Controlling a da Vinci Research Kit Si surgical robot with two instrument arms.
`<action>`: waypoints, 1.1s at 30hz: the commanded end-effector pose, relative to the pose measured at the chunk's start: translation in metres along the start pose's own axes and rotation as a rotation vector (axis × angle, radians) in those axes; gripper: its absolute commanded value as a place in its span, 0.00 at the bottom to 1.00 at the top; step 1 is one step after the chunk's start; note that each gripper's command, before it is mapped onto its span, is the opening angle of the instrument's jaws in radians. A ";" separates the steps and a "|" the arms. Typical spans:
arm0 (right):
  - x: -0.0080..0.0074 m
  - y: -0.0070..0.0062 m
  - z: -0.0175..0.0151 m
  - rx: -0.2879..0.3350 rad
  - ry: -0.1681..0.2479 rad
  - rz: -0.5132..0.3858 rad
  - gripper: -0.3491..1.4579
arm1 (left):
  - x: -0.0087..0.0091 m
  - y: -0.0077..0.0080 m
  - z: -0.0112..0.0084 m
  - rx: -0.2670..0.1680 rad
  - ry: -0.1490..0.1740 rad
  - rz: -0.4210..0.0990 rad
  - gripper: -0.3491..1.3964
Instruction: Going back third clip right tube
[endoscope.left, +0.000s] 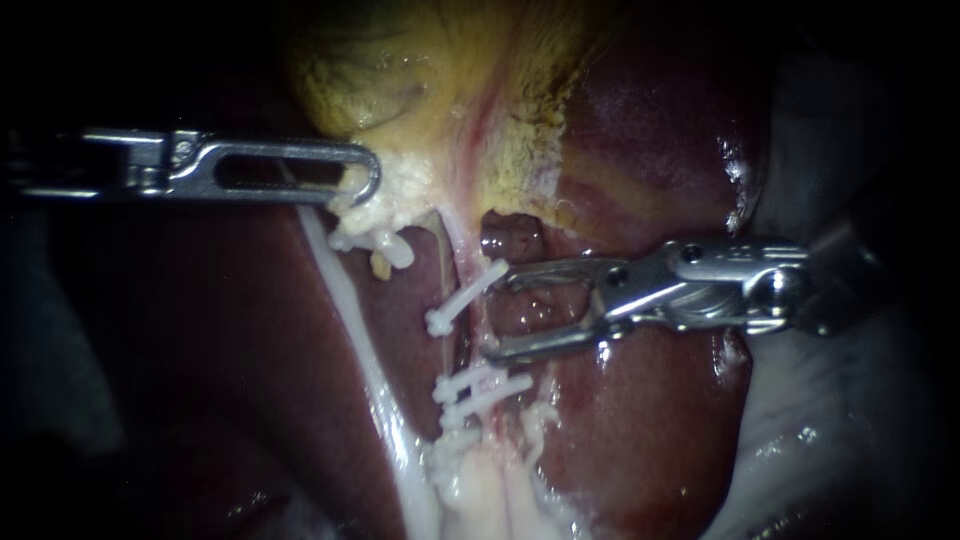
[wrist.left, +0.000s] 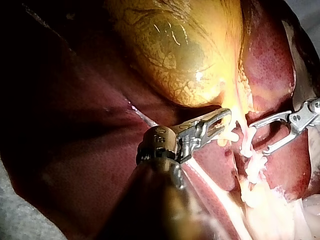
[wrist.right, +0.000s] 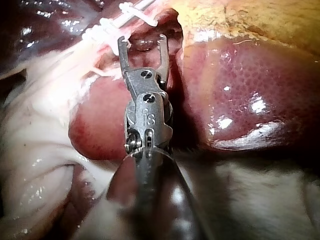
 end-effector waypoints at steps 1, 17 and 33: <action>0.0002 0.0000 -0.0006 -0.002 -0.001 -0.016 0.47 | 0.0000 0.0000 0.0000 0.000 0.000 0.000 0.00; 0.0030 -0.0011 -0.0044 0.006 -0.004 -0.166 0.47 | 0.0001 0.0002 0.0005 -0.002 -0.003 0.002 0.00; 0.0031 -0.0011 -0.0049 0.009 0.000 -0.164 0.47 | 0.0026 0.0038 0.0075 -0.014 0.023 0.029 0.00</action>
